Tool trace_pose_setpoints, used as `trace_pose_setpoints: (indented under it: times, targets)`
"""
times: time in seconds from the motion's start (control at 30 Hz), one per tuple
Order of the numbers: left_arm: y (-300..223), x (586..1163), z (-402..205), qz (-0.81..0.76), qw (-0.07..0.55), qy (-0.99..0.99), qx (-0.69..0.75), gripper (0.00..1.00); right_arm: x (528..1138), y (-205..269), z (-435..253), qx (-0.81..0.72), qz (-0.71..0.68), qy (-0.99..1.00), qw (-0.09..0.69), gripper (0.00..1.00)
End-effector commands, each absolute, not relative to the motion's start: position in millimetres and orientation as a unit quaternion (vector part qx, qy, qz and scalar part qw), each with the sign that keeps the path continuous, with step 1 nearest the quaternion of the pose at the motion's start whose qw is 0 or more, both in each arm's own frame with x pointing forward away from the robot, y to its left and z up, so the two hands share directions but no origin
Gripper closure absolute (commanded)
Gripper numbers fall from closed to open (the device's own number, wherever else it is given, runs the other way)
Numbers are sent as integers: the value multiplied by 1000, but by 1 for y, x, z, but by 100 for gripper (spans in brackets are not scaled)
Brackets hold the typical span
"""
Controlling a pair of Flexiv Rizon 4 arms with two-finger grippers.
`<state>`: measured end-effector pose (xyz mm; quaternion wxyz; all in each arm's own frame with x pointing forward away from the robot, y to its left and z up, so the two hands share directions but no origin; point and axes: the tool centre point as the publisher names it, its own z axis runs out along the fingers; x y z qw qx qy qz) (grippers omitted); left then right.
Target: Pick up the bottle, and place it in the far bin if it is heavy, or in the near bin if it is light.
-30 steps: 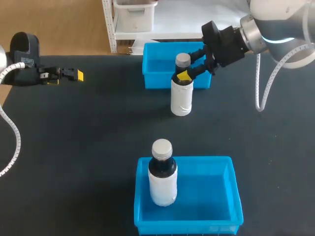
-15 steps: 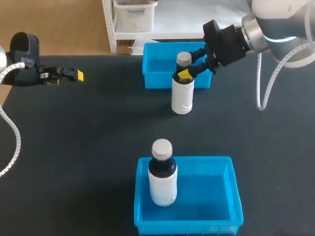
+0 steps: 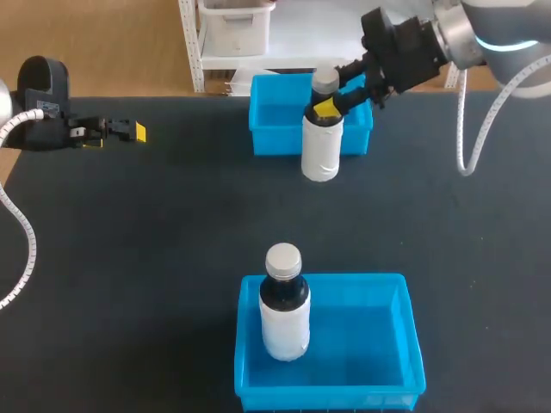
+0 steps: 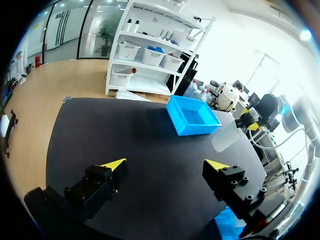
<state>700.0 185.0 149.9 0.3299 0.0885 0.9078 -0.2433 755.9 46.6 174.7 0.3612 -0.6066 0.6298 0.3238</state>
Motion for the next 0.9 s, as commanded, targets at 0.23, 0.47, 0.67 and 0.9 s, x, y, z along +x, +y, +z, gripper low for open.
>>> trace_pose_setpoints:
  times: [0.23, 0.47, 0.67, 0.9]
  targets:
    - [185, 700, 150, -243, 330, 908, 88, 0, 755, 37, 227, -609, 311, 632, 365, 100]
    - [185, 700, 150, -243, 330, 908, 88, 0, 766, 35, 251, -614, 297, 636, 361, 100]
    - [185, 700, 150, -243, 330, 908, 88, 0, 781, 43, 262, -624, 291, 625, 368, 100]
    - [185, 700, 150, -243, 330, 908, 88, 0, 806, 60, 259, -633, 291, 616, 367, 100]
